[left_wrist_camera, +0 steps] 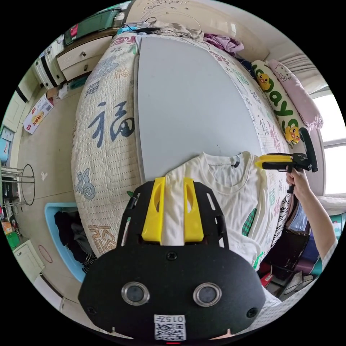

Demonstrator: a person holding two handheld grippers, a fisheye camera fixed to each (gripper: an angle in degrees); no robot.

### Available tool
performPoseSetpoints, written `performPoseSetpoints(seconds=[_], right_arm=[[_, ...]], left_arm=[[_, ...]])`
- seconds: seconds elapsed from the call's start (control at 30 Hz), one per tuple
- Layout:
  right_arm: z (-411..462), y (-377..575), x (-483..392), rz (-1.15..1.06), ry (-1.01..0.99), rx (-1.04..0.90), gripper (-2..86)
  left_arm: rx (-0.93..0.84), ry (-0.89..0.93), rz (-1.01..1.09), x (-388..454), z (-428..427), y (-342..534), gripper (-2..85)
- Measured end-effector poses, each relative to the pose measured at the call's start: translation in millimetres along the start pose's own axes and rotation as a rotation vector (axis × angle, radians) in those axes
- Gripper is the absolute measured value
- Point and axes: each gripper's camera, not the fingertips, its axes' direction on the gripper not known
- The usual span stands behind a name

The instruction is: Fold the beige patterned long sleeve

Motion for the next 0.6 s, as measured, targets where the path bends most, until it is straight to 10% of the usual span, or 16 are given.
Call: performPoseSetpoints(seconds=[0.6], right_arm=[[-66,198,11,-0.008,-0.188,0.297,0.2]], left_arm=[[0.250,0.093,0.054,5,-120,119,-0.4]])
